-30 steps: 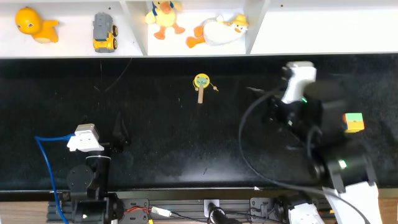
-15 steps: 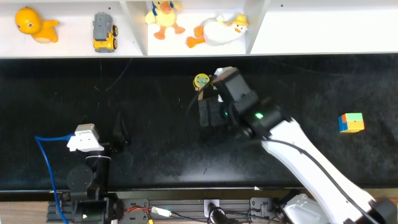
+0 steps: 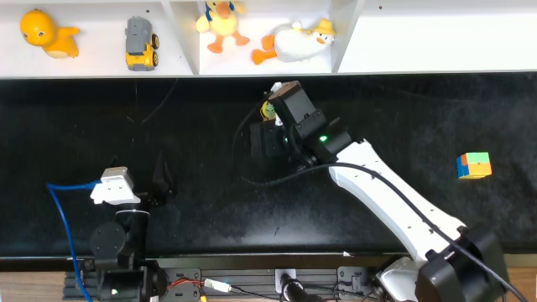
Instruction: Store Toys
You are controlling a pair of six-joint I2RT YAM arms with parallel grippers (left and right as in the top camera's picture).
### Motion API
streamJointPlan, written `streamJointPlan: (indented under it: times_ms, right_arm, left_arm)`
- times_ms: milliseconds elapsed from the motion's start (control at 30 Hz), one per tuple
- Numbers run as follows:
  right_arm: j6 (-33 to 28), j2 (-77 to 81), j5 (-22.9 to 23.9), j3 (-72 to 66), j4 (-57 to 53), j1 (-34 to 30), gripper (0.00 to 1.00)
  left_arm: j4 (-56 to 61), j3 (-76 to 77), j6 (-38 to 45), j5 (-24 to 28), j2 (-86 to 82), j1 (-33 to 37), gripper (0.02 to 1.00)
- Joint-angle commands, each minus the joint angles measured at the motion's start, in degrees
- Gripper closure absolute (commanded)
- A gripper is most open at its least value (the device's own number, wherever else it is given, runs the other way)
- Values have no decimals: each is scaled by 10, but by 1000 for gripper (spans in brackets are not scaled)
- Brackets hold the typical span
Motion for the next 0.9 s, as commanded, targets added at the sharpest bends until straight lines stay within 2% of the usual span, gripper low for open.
streamJointPlan:
  times_ms: [33, 167, 267, 733, 900]
  right_arm:
    - [10, 65, 17, 60, -28, 3, 1]
    - [16, 160, 76, 168, -128, 11, 1]
    - [30, 207, 102, 223, -169, 15, 1]
    - [70, 315, 105, 280, -176, 8, 1]
    - [74, 336, 94, 280, -176, 6, 42]
  left_arm:
    - [-1, -2, -2, -6, -6, -5, 20]
    - [-1, -2, -2, -7, -6, -5, 20]
    - [-1, -2, -2, -6, -6, -5, 20]
    - [-1, -2, -2, -6, -6, -5, 20]
    - [-1, -2, -2, -6, -6, -5, 20]
